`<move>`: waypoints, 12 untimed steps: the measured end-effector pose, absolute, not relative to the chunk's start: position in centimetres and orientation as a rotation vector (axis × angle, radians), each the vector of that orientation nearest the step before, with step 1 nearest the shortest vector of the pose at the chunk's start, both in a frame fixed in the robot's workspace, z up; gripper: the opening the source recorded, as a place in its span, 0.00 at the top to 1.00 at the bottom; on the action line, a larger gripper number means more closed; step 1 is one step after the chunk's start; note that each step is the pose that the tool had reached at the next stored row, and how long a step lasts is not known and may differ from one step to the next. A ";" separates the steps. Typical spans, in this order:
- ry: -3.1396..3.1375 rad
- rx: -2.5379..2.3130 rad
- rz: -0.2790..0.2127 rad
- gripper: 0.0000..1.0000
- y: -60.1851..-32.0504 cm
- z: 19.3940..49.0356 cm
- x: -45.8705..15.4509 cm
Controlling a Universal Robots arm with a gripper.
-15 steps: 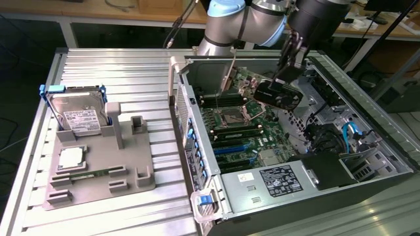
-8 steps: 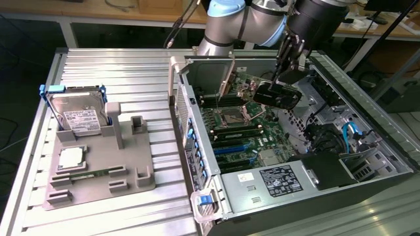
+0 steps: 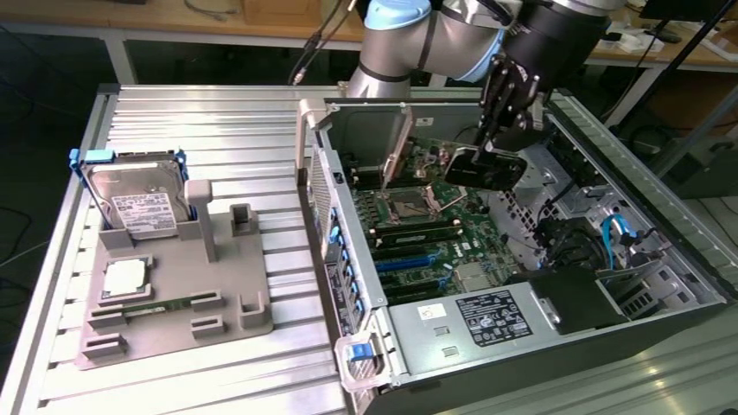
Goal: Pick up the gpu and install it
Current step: 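Insert the gpu into the slot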
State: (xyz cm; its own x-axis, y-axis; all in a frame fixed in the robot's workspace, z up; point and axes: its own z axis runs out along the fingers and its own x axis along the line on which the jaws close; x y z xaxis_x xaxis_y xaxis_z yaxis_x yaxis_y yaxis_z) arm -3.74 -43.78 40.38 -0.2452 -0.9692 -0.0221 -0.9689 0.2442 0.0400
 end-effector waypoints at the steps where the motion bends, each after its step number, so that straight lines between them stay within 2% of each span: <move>1: -2.455 1.947 -0.071 0.73 -43.8 40.3 -3.7; 12: -2.304 2.118 -0.070 0.73 -43.8 38.9 -3.7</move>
State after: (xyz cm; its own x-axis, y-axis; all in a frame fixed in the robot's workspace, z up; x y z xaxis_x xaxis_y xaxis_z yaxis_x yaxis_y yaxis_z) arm -3.74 -43.82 38.94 -0.0842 -0.9962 -0.0221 -0.9957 0.0833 0.0400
